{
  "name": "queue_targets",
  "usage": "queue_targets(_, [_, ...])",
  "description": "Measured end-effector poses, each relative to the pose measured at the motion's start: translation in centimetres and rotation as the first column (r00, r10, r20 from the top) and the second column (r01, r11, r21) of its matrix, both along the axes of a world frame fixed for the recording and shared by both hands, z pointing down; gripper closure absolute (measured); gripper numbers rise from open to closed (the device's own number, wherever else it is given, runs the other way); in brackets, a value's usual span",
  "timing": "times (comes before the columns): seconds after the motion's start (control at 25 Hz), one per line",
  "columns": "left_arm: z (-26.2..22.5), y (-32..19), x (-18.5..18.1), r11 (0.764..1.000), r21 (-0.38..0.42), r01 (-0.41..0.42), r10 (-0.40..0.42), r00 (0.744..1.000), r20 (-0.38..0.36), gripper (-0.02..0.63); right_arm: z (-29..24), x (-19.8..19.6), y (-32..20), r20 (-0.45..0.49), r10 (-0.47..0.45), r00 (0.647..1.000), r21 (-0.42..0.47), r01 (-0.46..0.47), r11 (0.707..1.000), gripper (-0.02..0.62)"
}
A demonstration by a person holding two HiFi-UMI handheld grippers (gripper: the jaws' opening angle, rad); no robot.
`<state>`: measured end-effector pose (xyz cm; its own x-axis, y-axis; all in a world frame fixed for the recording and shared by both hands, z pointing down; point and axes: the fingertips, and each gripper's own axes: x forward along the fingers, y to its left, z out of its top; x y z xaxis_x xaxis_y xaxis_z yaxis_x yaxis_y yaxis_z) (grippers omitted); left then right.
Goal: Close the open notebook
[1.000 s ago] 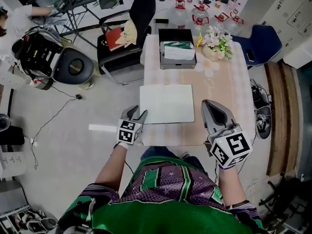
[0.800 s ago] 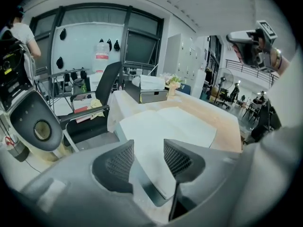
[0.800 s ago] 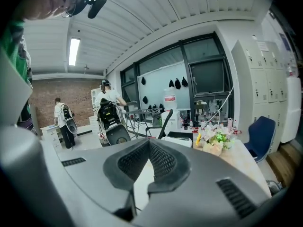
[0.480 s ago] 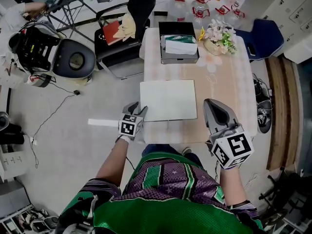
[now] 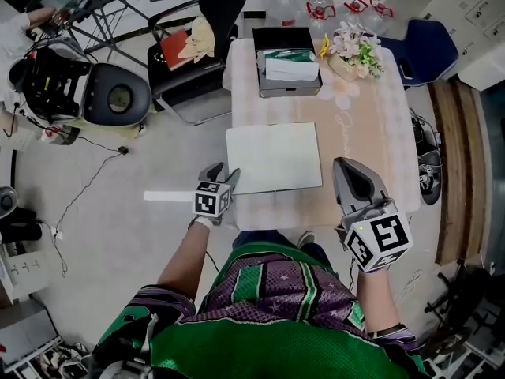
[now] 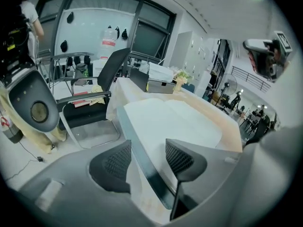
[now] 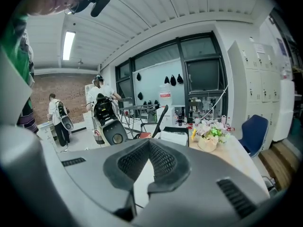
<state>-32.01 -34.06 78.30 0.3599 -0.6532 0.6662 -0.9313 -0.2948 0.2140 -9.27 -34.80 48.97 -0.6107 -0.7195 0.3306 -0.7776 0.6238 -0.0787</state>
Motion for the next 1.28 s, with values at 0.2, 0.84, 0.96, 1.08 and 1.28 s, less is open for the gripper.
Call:
queue_targets(0.2, [0.5, 0.5, -0.3, 0.997, -0.049, 0.064, -0.070, 0.989, -0.134, 0.377, 0.0, 0.1, 0.4, -0.002, 0.018, 1.000, -0.024, -0.018, 1.000, 0.594])
queue_targets(0.84, [0.6, 0.4, 0.0, 0.990, -0.119, 0.074, -0.097, 0.976, -0.196, 0.402, 0.7, 0.2, 0.5, -0.023, 0.004, 1.000, -0.036, -0.005, 0.999, 0.594])
queue_targets(0.96, [0.2, 0.4, 0.2, 0.991, -0.108, 0.077, -0.095, 0.981, -0.168, 0.405, 0.4, 0.6, 0.6, -0.025, 0.002, 1.000, -0.034, -0.003, 0.999, 0.594])
queue_targets(1.08, [-0.5, 0.3, 0.1, 0.992, -0.095, 0.085, -0.100, 0.982, -0.161, 0.407, -0.2, 1.3, 0.6, -0.024, 0.004, 1.000, -0.024, -0.005, 1.000, 0.594])
queue_targets(1.28, [-2.0, 0.3, 0.4, 0.993, -0.066, 0.102, -0.111, 0.984, -0.142, 0.408, -1.4, 2.8, 0.7, -0.015, 0.006, 1.000, -0.001, -0.006, 1.000, 0.594])
